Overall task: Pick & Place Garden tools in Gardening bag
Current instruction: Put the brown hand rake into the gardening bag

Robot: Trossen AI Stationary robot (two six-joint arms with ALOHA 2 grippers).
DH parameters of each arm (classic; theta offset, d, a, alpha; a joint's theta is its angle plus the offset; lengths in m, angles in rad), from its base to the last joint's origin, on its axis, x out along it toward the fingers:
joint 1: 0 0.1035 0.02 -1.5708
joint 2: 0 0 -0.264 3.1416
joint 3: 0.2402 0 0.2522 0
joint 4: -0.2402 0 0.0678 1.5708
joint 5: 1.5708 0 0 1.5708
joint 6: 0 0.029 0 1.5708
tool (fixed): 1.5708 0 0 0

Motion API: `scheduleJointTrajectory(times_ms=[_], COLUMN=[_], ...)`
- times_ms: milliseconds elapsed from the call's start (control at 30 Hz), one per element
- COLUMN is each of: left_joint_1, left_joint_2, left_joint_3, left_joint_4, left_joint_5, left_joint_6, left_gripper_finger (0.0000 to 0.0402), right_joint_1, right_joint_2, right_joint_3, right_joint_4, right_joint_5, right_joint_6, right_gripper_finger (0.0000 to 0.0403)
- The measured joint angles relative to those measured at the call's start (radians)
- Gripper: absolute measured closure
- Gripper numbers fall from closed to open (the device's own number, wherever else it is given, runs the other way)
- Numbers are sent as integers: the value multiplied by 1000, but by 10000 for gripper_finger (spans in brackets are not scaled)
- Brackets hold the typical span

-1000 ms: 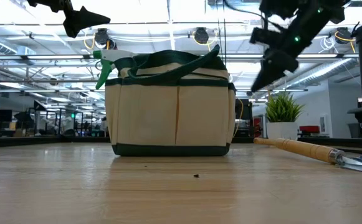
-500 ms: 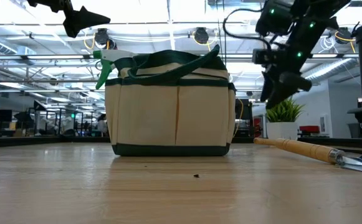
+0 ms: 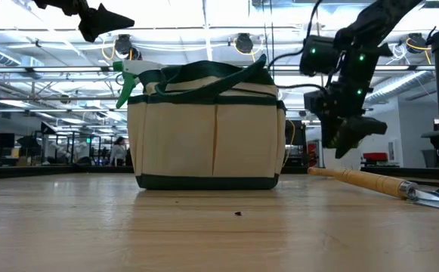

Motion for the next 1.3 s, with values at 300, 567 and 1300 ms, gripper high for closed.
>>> scheduleJointTrajectory(times_ms=[300, 567, 1300], left_joint_1=[1, 1, 1], left_joint_2=[0, 0, 0], left_joint_3=[0, 0, 0], left_joint_4=[2, 9, 26], left_joint_5=[-4, -21, -21], left_joint_6=[42, 36, 39], left_gripper_finger=[53, 52, 52], right_joint_1=[-47, -91, -150], right_joint_2=[61, 115, 185], right_joint_3=[0, 0, 2], right_joint_4=[9, 53, 111], right_joint_5=[-79, -130, -178], right_joint_6=[-54, -102, -156], right_gripper_finger=[149, 149, 149])
